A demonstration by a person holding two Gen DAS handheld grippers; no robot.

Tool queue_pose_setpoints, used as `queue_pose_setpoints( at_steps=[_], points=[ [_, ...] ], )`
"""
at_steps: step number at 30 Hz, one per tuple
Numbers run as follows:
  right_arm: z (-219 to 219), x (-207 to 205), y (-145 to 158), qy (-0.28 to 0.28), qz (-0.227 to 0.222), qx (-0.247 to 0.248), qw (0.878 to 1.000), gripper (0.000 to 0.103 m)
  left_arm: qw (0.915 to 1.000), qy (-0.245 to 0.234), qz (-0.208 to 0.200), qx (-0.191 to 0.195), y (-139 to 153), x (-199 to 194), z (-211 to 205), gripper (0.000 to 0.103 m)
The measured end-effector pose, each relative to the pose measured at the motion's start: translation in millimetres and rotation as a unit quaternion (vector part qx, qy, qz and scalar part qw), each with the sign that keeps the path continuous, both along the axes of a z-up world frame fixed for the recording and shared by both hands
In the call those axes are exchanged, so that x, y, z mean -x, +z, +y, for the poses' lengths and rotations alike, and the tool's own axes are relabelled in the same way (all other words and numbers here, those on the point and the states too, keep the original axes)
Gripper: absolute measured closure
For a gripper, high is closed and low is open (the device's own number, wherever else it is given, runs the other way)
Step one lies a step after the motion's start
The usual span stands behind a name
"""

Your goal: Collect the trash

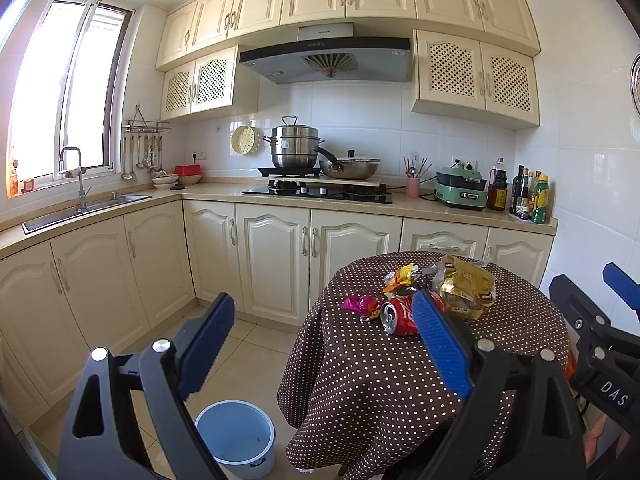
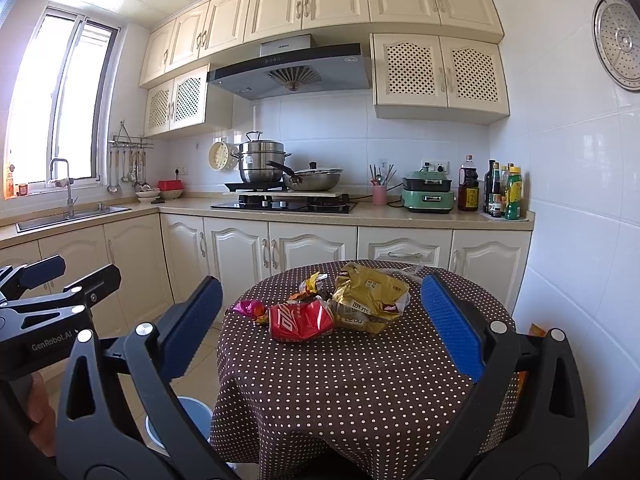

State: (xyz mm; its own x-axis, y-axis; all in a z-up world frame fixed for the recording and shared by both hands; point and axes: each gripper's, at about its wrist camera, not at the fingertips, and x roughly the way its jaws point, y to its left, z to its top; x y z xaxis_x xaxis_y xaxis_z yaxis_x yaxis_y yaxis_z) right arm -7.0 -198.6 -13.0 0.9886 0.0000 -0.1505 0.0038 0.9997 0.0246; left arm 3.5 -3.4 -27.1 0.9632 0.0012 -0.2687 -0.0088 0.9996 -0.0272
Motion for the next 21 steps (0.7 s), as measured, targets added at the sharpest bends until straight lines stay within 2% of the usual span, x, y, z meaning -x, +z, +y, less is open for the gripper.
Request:
queue_pose_setpoints(
  at_steps=[21],
  points=[
    [3.6, -2.9, -0.4, 0.002, 0.004, 0.0, 1.0, 0.006, 1.0, -0.001, 0.004, -0.002, 9.9, -1.9, 3.4, 0.014]
  ],
)
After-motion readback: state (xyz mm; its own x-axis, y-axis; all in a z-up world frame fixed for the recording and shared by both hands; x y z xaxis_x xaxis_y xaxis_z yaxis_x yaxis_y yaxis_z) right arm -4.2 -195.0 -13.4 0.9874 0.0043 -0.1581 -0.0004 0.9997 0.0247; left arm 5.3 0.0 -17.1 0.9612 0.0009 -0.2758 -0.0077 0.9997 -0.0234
